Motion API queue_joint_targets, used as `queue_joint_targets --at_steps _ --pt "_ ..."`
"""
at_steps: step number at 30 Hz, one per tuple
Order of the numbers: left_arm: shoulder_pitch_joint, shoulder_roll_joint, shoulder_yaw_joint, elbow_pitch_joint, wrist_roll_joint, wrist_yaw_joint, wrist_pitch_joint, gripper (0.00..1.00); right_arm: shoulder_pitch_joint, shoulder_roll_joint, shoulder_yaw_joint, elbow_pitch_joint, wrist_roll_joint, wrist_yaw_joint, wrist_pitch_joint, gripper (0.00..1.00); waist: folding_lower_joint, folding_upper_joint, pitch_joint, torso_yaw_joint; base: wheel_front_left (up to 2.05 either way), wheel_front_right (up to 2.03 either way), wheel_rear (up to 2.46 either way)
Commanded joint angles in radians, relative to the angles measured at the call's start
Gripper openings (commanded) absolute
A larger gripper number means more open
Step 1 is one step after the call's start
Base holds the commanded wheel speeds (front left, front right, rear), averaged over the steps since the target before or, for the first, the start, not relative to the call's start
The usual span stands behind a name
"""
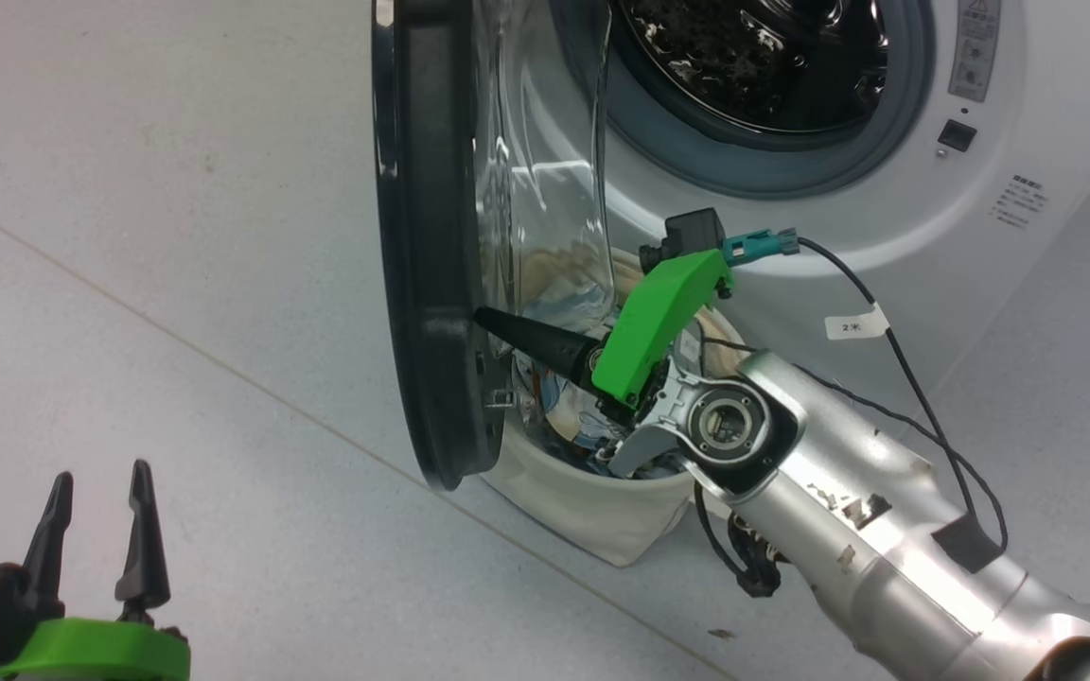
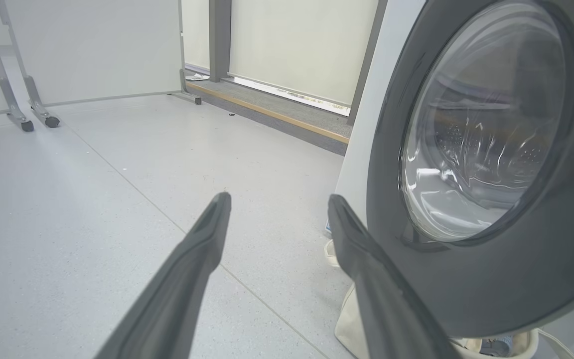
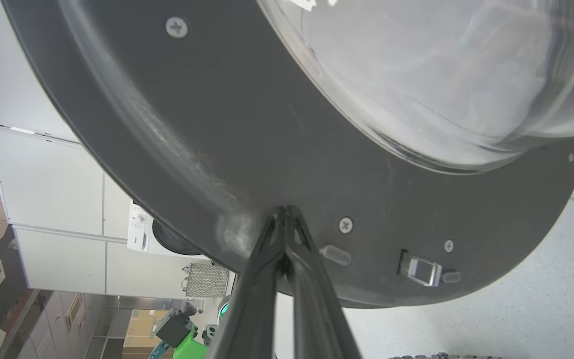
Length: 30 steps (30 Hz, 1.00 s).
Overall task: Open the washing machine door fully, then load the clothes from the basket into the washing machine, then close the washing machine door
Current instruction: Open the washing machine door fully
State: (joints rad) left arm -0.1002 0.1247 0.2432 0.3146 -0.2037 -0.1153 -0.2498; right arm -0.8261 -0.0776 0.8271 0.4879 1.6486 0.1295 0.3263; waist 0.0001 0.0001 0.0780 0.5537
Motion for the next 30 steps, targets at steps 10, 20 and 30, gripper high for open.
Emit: queue_joint_targets --at_steps 10,20,30 --pt "-0.050 0.034 -0.009 -0.017 0.027 -0.010 -0.012 1.00 0.005 -0.016 -0.041 -0.026 -0.077 0.001 -0.116 0.05 0.0000 -0.0001 -0.037 -0.019 0.00 0.00 0.00" --pt "-0.083 0.058 -0.064 0.027 0.029 -0.013 -0.012 1.00 0.108 -0.197 0.012 -0.072 -0.298 0.001 -0.411 1.00 0.0000 -0.0001 -0.093 -0.049 0.00 0.00 0.00" --pt "-0.073 0.095 -0.059 0.028 0.019 -0.014 -0.012 1.00 0.244 -0.302 -0.011 -0.068 -0.564 0.001 -0.587 1.00 0.0000 -0.0001 -0.139 -0.122 0.00 0.00 0.00"
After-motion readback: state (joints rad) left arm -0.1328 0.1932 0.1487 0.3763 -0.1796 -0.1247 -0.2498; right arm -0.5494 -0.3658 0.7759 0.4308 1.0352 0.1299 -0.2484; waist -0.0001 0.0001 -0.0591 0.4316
